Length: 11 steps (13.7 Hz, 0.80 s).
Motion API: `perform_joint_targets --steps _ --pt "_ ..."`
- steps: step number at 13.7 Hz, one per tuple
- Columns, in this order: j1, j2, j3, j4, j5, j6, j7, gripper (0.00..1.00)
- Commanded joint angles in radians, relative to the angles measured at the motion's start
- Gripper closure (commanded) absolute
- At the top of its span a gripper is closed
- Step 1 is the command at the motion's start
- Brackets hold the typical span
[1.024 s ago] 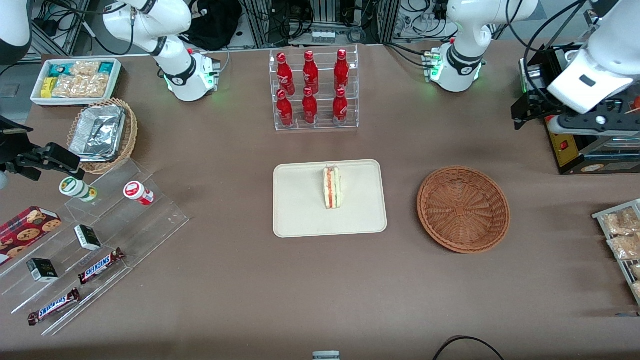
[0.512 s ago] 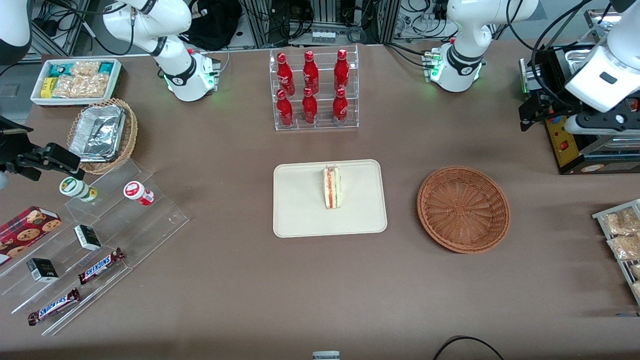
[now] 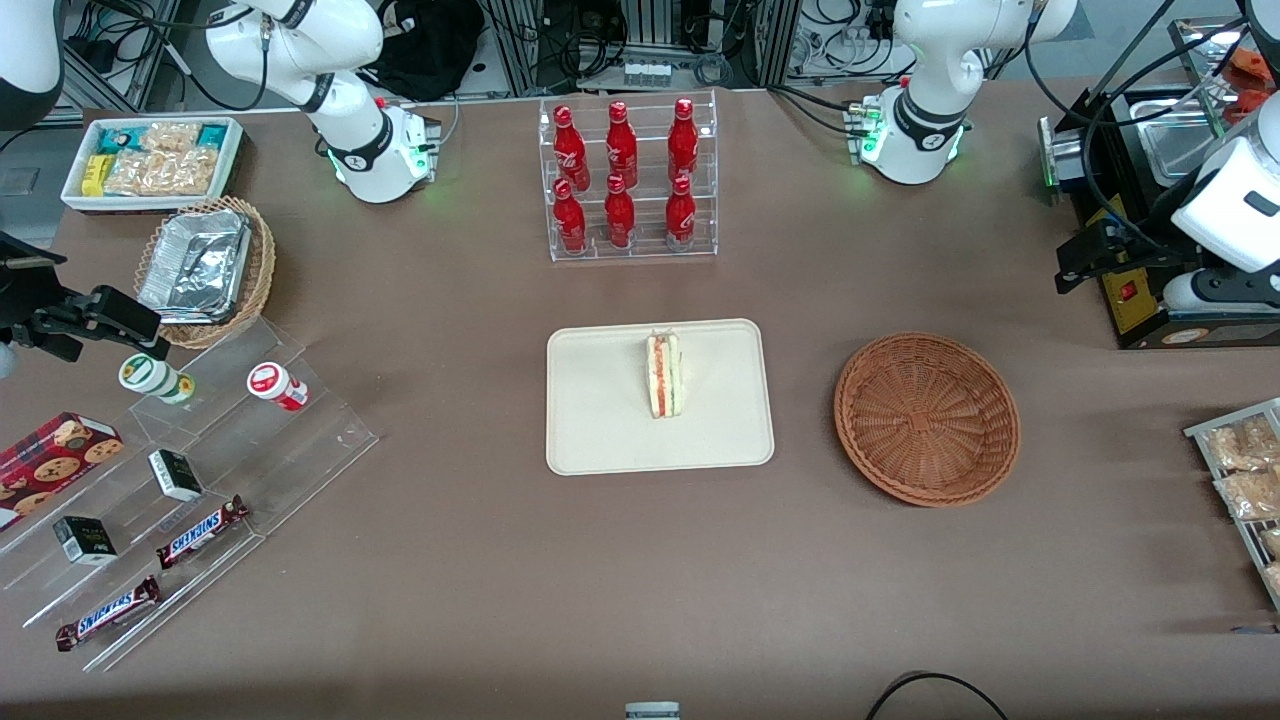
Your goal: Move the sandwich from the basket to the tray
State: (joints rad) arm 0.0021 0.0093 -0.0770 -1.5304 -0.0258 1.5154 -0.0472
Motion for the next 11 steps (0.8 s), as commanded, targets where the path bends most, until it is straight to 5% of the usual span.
perform_joint_targets --steps 1,11 --pt "-0.002 0.026 0.000 0.042 0.016 -0.011 -0.003 0.00" --pt "0.001 0.011 0.002 0.067 0.038 -0.049 -0.008 0.00"
